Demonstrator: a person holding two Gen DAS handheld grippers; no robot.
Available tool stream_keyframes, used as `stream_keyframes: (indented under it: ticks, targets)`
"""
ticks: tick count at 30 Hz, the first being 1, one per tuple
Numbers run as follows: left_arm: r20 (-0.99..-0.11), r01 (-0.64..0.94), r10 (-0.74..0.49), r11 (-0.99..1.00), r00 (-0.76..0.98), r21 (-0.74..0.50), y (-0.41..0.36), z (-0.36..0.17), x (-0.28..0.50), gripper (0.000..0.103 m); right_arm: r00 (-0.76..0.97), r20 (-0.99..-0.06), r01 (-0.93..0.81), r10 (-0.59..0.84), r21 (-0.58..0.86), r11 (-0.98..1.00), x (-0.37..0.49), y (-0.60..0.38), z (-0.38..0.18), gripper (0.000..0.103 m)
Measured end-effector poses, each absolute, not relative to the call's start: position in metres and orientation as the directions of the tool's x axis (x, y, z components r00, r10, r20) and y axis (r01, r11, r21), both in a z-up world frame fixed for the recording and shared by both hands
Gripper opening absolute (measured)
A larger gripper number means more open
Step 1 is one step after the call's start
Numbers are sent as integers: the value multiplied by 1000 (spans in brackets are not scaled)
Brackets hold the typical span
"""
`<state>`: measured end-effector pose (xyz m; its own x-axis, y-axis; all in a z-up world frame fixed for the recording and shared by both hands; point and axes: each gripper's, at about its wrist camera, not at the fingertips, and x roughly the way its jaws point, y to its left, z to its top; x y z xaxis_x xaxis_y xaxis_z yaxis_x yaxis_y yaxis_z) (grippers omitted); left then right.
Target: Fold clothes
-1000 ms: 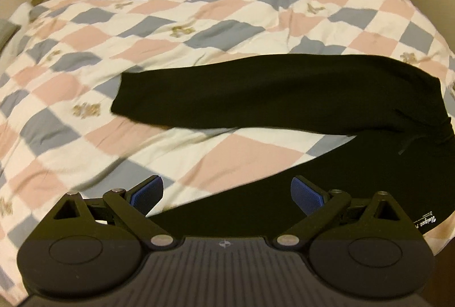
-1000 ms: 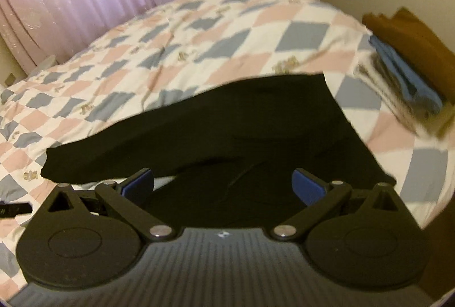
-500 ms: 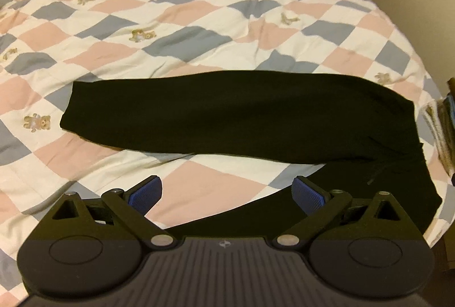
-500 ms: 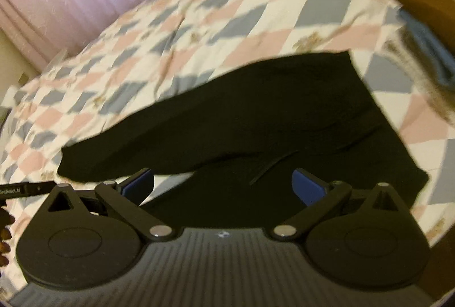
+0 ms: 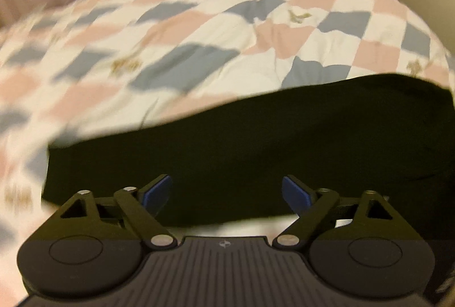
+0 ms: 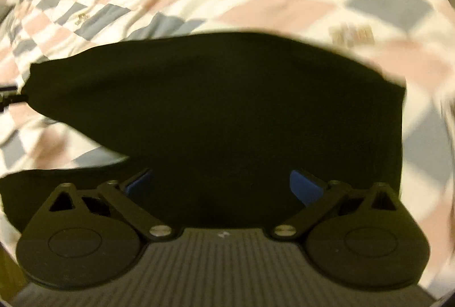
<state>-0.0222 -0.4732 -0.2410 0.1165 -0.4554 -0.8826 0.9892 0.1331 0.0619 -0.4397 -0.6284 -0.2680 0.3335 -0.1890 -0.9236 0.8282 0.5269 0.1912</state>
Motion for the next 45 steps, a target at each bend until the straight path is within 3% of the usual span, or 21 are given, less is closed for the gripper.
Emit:
stream_keyframes:
  ticks: [5, 9, 13, 15, 16, 21, 23, 26, 28, 29, 30, 32, 37, 45]
  targets:
    - [-869, 993, -489, -45, 75, 112, -529, -265, -6, 75, 368, -904, 740, -216, 144, 657, -425, -696, -286, 74]
    - [-876, 984, -479, -123, 52, 125, -562, -291, 8, 45, 411, -889, 648, -200, 131, 750, -413, -739, -299, 54]
    - [-884, 981, -466, -182, -24, 69, -581, -309, 18, 50, 434, -883, 569, -178, 116, 814, -396, -765, -309, 57]
    - [-886, 975, -459, -220, -72, 35, -586, -313, 22, 60, 454, -878, 540, -152, 135, 831, -387, -774, -311, 71]
    - [-888, 971, -450, -240, -97, 16, -589, -316, 24, 62, 469, -875, 523, -125, 161, 837, -384, -779, -313, 73]
    - [-923, 946, -363, -325, -130, -5, -605, -339, 36, 65, 481, -876, 476, -39, 223, 851, -369, -800, -329, 74]
    - [-927, 938, -347, -345, -140, -12, -607, -347, 40, 61, 486, -874, 471, 9, 271, 840, -368, -811, -336, 78]
    - [-928, 925, -332, -379, -171, -35, -608, -356, 43, 44, 487, -869, 479, 85, 348, 806, -369, -823, -352, 81]
    - [-924, 913, -346, -408, -165, -10, -605, -357, 35, 25, 471, -874, 480, 121, 369, 796, -369, -828, -361, 69]
    - [-921, 908, -362, -418, -143, 24, -604, -356, 31, 13, 462, -876, 478, 139, 378, 793, -368, -829, -365, 47]
    - [-918, 903, -378, -427, -122, 56, -602, -355, 27, 11, 454, -878, 477, 153, 384, 790, -368, -829, -368, 29]
    - [-912, 897, -399, -431, -95, 95, -596, -353, 23, 8, 450, -881, 462, 145, 369, 806, -366, -826, -367, 6]
    - [-873, 906, -487, -381, -27, 184, -574, -325, 15, 2, 466, -882, 429, -65, 160, 889, -375, -781, -325, 3]
    - [-782, 959, -622, -244, -41, 144, -432, -218, -12, 2, 530, -773, 446, -347, -93, 890, -442, -608, -225, 3]
